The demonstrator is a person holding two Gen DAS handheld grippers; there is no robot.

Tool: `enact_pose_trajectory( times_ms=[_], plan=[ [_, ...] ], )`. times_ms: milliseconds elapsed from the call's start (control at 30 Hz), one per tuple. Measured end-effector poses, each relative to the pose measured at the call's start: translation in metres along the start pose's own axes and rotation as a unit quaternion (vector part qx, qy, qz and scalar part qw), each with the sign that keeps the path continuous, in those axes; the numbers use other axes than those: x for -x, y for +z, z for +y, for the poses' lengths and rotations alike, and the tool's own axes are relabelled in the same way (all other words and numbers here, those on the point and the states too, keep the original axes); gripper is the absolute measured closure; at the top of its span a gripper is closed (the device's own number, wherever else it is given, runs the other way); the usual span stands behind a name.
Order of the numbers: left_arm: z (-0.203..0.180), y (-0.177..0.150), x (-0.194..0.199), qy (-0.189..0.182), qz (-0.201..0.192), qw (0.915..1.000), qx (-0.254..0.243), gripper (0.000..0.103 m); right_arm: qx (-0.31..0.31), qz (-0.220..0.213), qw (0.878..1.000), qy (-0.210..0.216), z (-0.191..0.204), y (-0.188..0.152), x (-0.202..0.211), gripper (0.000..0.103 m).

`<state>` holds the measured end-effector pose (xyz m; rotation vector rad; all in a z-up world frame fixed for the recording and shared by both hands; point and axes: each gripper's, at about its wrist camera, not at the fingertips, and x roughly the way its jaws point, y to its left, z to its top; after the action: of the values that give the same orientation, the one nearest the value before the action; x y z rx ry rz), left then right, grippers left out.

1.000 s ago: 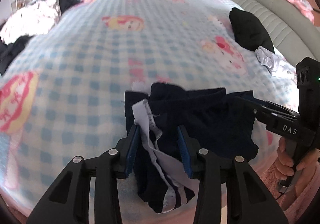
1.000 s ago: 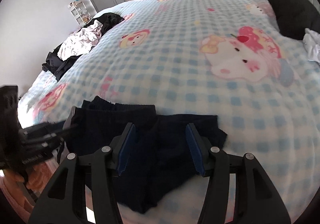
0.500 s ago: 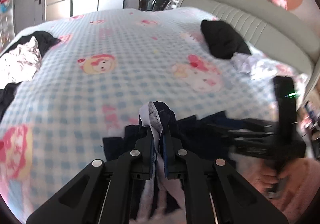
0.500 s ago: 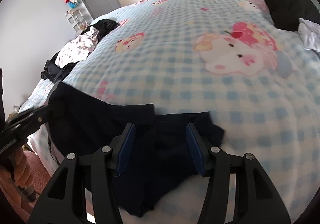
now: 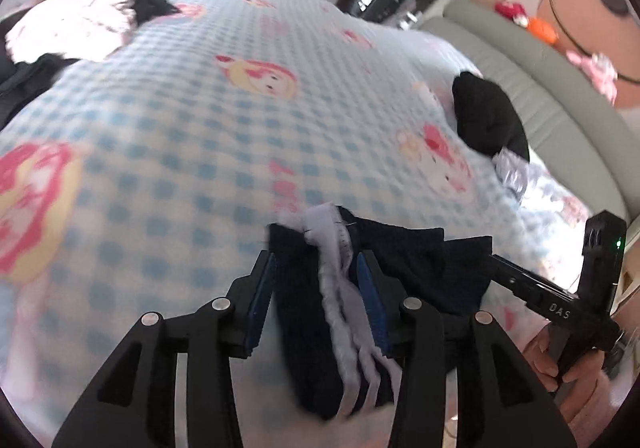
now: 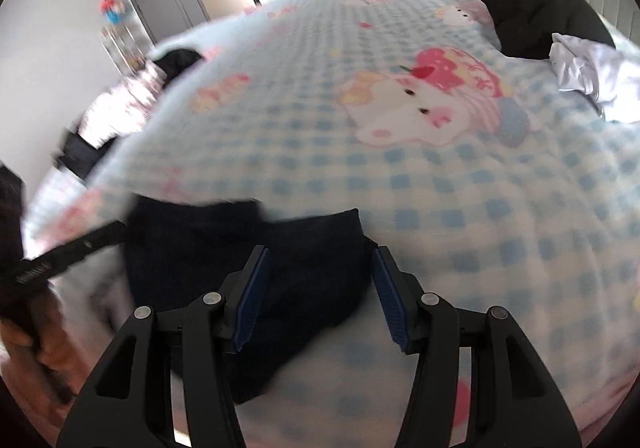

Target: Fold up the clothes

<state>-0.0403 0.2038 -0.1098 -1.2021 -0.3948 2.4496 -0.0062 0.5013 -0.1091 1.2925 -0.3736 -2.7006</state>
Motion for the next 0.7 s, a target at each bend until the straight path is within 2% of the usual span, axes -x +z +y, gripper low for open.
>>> enact_pose_trajectory(
  times_ms=[133, 267, 333, 433, 467, 567, 633, 700],
  plan=[
    [0.003, -0.005, 0.014, -0.027, 0.002, 0.9995, -0.018, 0.062, 0.013, 0.011, 0.999, 0.034, 0.017, -0.004, -0.001, 0.042],
    [-0.005, -0.008, 0.0, -0.051, 0.02, 0.9983, -0.02, 0.064, 0.065, 0.028, 0.997, 0.014, 0.043, -0.002, -0.023, 0.042],
    [-0.007, -0.013, -0.014, -0.042, 0.039, 0.9981, -0.023, 0.065, 0.08, 0.039, 0.996, -0.007, 0.048, -0.004, -0.034, 0.043],
    [-0.01, -0.02, -0.023, -0.034, 0.055, 0.9974, -0.03, 0.068, 0.091, 0.062, 0.991, -0.071, 0.041, -0.015, -0.047, 0.048],
    [-0.012, -0.021, -0.023, -0.037, 0.057, 0.9971, -0.035, 0.068, 0.089, 0.062, 0.991, -0.077, 0.038, -0.018, -0.046, 0.048],
    [-0.023, -0.021, -0.013, -0.076, 0.057, 0.9932, -0.067, 0.066, 0.052, 0.046, 0.995, -0.07, 0.027, -0.018, -0.029, 0.048],
    [-0.027, -0.02, -0.013, -0.059, 0.053, 0.994, -0.076, 0.065, 0.035, 0.03, 0.997, -0.056, 0.026, -0.012, -0.018, 0.046],
    [-0.019, -0.02, -0.02, -0.049, 0.061, 0.9955, -0.052, 0.065, 0.025, 0.015, 0.999, -0.044, 0.026, -0.007, -0.009, 0.044]
  ],
)
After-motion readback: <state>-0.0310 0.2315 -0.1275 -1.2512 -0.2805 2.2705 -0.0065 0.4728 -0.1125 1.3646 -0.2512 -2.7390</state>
